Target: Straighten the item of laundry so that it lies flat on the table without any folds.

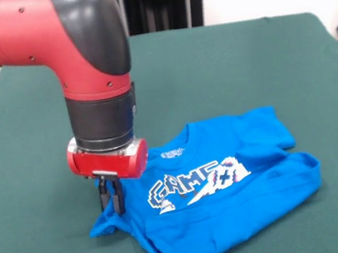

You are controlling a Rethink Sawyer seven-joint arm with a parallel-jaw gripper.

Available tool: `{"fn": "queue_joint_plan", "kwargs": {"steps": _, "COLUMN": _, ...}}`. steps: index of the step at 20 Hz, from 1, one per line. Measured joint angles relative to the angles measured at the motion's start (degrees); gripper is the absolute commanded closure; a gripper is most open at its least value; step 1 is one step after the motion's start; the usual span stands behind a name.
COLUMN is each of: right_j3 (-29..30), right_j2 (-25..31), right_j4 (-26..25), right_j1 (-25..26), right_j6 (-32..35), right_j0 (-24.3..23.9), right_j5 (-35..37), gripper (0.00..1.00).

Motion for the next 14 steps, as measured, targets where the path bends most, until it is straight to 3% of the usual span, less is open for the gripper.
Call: {"fn": "queue_joint_plan", "kwargs": {"steps": 14, "right_j3": -1.5, "right_j2": -14.0, "right_j4": 7.5, "right_j1": -3.1, "right_j6": 1.1, "right_j0": 20.1, "right_j5": 6.7, "gripper": 1.00}}
